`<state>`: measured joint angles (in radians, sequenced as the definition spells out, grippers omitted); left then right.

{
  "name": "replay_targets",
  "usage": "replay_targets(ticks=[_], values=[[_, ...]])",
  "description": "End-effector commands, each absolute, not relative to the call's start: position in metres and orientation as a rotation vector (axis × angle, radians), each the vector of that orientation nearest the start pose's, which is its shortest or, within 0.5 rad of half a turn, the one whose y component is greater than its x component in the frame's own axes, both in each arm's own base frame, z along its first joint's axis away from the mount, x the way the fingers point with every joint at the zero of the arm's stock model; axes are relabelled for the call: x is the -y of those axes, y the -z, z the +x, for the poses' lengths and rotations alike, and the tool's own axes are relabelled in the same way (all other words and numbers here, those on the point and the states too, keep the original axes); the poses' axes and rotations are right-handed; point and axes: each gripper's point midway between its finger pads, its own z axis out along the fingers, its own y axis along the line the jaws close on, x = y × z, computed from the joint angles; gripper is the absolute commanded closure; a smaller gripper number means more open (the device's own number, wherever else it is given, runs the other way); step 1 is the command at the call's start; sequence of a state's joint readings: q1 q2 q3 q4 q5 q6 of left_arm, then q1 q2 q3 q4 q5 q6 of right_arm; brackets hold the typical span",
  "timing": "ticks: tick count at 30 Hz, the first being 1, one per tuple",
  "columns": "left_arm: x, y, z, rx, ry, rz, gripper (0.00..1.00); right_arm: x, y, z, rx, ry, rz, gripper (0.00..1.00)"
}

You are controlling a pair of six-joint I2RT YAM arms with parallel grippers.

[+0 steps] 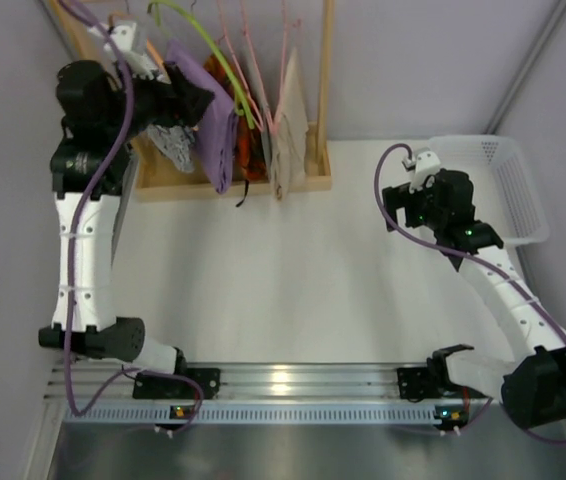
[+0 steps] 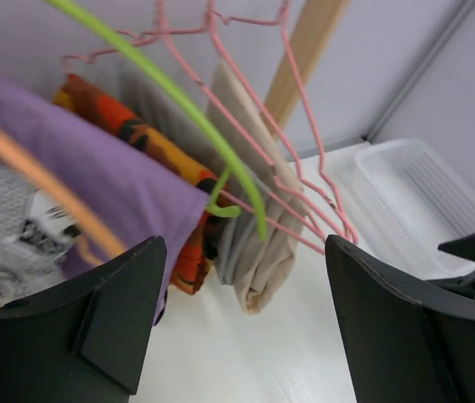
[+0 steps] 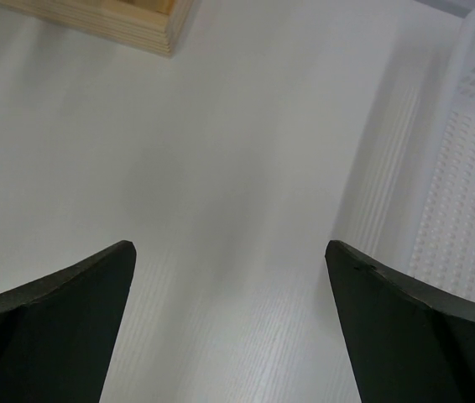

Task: Remove the trousers from the hanger

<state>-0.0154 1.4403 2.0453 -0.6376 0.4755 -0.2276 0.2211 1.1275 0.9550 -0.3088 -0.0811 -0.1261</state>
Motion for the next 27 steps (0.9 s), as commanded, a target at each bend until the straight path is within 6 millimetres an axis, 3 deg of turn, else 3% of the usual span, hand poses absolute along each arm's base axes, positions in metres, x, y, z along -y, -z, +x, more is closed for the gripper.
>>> replay_targets(ticks=[1,2,3,5,7,9,10,11,15,19,27], values=[[0.145,-0.518,0.387,-1.596,0.559,0.313,0.18,-0.087,-0.240,0.357,-1.970,-0.153,-0.380,0.01],[0.159,-0.521,0.387,-1.568,0.524,0.383,0.20,-0.087,-0.239,0.357,-1.976,-0.153,-0.381,0.01],[0.194,-0.513,0.386,-1.571,0.554,0.459,0.22,-0.087,-0.239,0.358,-1.977,-0.153,-0.382,0.01],[0.234,-0.507,0.389,-1.561,0.571,0.543,0.25,-0.085,-0.239,0.359,-1.983,-0.147,-0.376,0.01],[0.254,-0.502,0.394,-1.561,0.583,0.571,0.28,-0.084,-0.238,0.360,-1.985,-0.146,-0.371,0.01],[0.267,-0.513,0.400,-1.525,0.570,0.550,0.33,-0.083,-0.238,0.360,-1.989,-0.149,-0.361,0.01],[0.268,-0.511,0.411,-1.529,0.553,0.519,0.36,-0.081,-0.237,0.360,-1.991,-0.148,-0.357,0.01],[0.261,-0.526,0.423,-1.489,0.526,0.422,0.40,-0.080,-0.236,0.360,-1.993,-0.148,-0.352,0.01],[0.250,-0.551,0.447,-1.423,0.476,0.265,0.41,-0.076,-0.233,0.361,-2.001,-0.146,-0.341,0.01],[0.248,-0.552,0.466,-1.397,0.416,0.193,0.42,-0.076,-0.231,0.360,-2.007,-0.148,-0.343,0.01],[0.257,-0.525,0.486,-1.435,0.369,0.205,0.41,-0.075,-0.224,0.359,-2.013,-0.151,-0.341,0.01]])
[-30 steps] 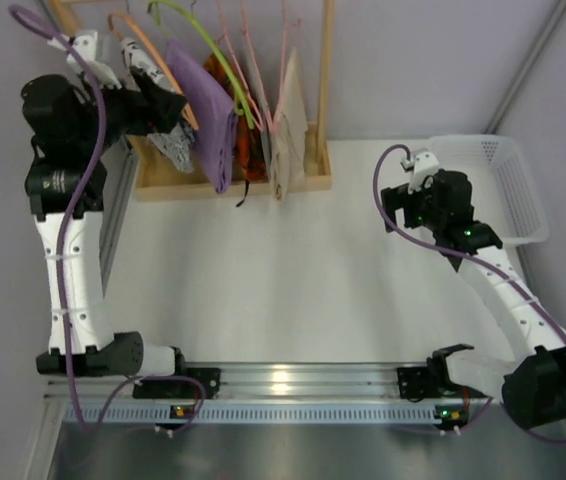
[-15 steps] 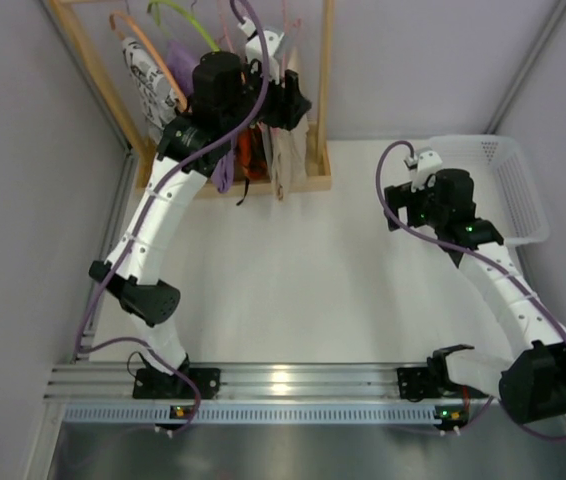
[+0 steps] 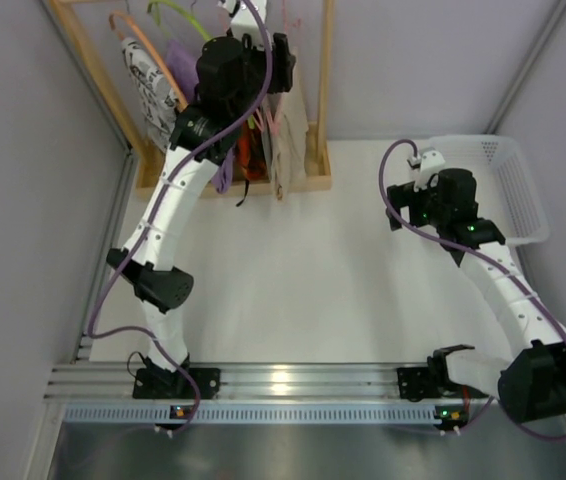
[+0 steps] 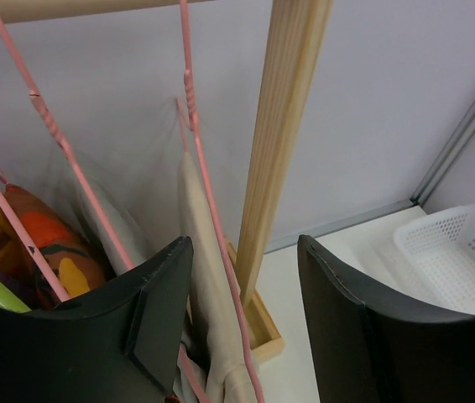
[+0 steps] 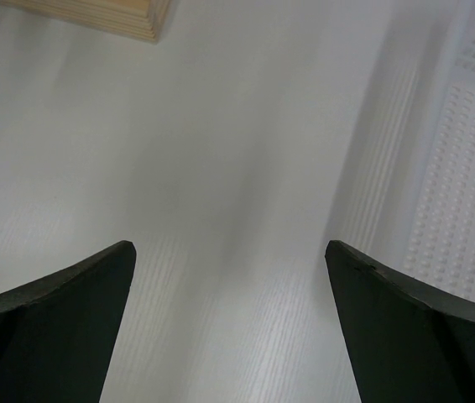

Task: Remove the trousers from the hanger

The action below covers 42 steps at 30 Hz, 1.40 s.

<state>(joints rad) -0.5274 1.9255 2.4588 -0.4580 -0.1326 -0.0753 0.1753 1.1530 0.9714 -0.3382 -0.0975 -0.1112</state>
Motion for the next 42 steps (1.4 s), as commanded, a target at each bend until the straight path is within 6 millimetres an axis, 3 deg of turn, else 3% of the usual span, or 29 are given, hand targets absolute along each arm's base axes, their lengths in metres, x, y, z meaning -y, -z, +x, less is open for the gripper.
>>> replay_targets(ticks=[1,12,21,25,27,33,37,42], values=[[0.259,-0.521,0.490,-1.437,0.369,0.203,0.41,-0.075,-0.224,0.360,-2.012,-0.150,-0.338,0.01],[0.262,-0.471,0.531,-1.509,0.256,0.159,0.40,-0.072,-0.221,0.357,-2.013,-0.153,-0.330,0.01],[0.264,-0.450,0.548,-1.529,0.207,0.153,0.43,-0.071,-0.218,0.356,-2.016,-0.160,-0.330,0.01],[0.265,-0.444,0.553,-1.534,0.199,0.145,0.54,-0.071,-0.216,0.355,-2.017,-0.165,-0.330,0.01],[0.265,-0.444,0.554,-1.531,0.200,0.141,0.65,-0.071,-0.215,0.355,-2.019,-0.166,-0.328,0.00],[0.260,-0.470,0.551,-1.455,0.208,0.116,1.00,-0.071,-0.213,0.354,-2.022,-0.168,-0.330,0.01],[0.256,-0.485,0.548,-1.406,0.185,0.119,1.00,-0.071,-0.214,0.354,-2.018,-0.172,-0.327,0.01],[0.250,-0.526,0.534,-1.310,0.239,0.074,1.00,-0.071,-0.213,0.355,-2.022,-0.174,-0.327,0.01]])
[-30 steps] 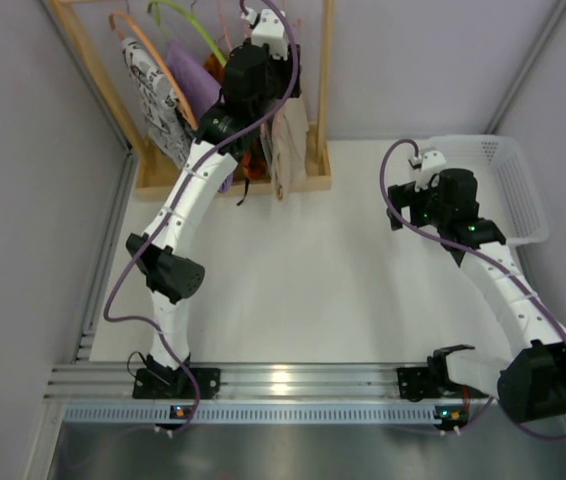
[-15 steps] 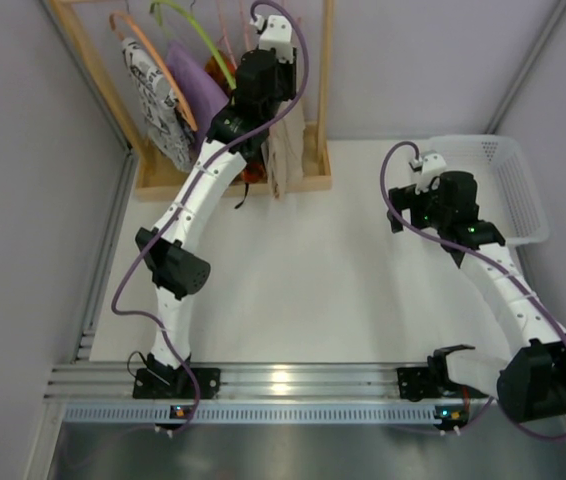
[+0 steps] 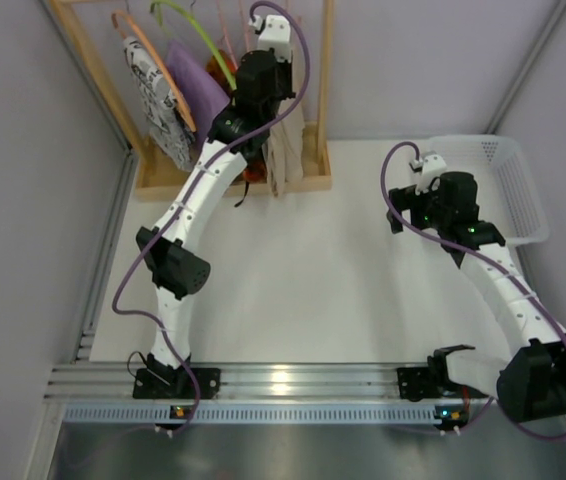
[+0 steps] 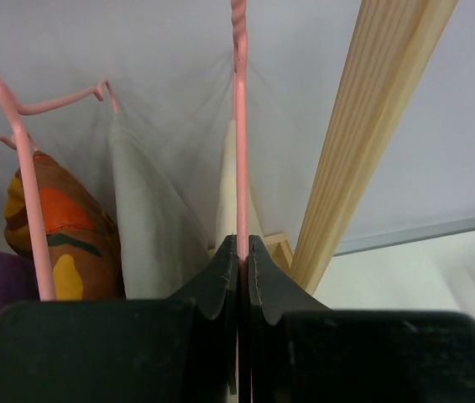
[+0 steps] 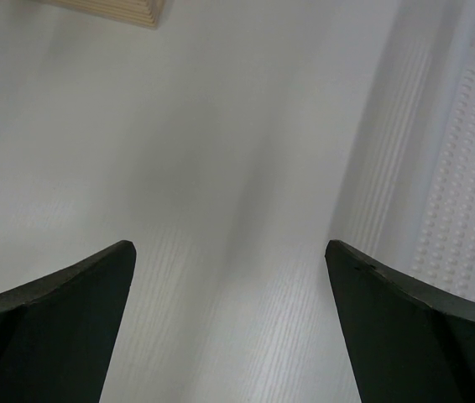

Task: Remove the trousers from the hanger

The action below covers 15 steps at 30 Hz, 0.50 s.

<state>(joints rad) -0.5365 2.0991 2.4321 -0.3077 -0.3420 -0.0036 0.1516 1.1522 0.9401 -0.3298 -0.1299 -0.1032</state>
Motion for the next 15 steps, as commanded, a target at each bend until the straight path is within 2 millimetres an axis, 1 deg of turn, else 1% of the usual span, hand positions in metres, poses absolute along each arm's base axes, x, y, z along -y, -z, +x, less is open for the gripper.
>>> replay_targets(ticks=[1,2,3,7,11,14,15], values=[[0.249,-0.532,0.533,-1.297,0.238,0.069,1.00,-0.071,-0.214,0.355,-2.020,-0.175,-0.329,0.01],[0.246,-0.543,0.528,-1.275,0.240,0.062,1.00,-0.071,-0.213,0.355,-2.022,-0.174,-0.327,0.01],[0.242,-0.549,0.526,-1.259,0.232,0.057,1.00,-0.071,-0.213,0.355,-2.022,-0.176,-0.327,0.01],[0.235,-0.566,0.517,-1.224,0.219,0.045,1.00,-0.072,-0.210,0.356,-2.024,-0.181,-0.327,0.01],[0.227,-0.580,0.511,-1.190,0.216,0.015,1.00,-0.072,-0.211,0.358,-2.026,-0.189,-0.323,0.01],[0.224,-0.586,0.511,-1.165,0.212,-0.009,1.00,-0.073,-0.210,0.358,-2.029,-0.191,-0.323,0.01],[0.221,-0.591,0.509,-1.151,0.206,-0.018,1.00,-0.073,-0.211,0.358,-2.028,-0.191,-0.323,0.01]])
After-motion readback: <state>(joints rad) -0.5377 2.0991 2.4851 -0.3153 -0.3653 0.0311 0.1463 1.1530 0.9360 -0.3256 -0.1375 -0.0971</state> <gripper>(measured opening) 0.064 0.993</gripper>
